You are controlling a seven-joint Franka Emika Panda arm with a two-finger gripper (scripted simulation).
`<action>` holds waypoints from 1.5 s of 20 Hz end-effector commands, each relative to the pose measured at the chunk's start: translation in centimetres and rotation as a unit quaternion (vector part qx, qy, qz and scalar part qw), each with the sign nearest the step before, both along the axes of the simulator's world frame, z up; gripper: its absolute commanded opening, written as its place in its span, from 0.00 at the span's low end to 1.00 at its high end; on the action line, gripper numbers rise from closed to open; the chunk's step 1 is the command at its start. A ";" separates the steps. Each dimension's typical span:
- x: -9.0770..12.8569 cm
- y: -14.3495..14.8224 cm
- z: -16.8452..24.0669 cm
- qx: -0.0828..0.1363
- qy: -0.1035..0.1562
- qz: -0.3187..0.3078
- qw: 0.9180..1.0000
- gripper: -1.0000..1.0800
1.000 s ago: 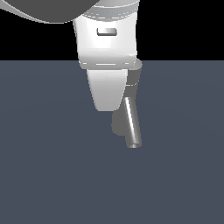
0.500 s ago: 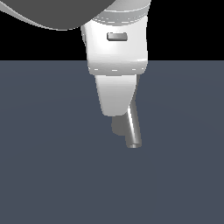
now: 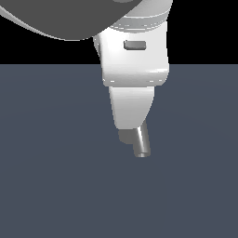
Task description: Turn on the faucet by rotating a designated handle.
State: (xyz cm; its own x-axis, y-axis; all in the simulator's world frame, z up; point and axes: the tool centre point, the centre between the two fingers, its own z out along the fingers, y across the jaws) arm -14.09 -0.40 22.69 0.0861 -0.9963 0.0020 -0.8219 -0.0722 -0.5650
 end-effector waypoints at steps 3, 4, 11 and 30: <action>-0.1 -0.2 -0.1 0.000 0.000 0.000 1.000 0.00; -0.2 -0.4 -0.1 0.000 0.000 0.000 1.000 0.00; -0.2 -2.0 -0.3 0.000 0.001 -0.002 1.000 0.00; -0.4 -7.0 -0.7 0.000 0.003 -0.006 1.000 0.00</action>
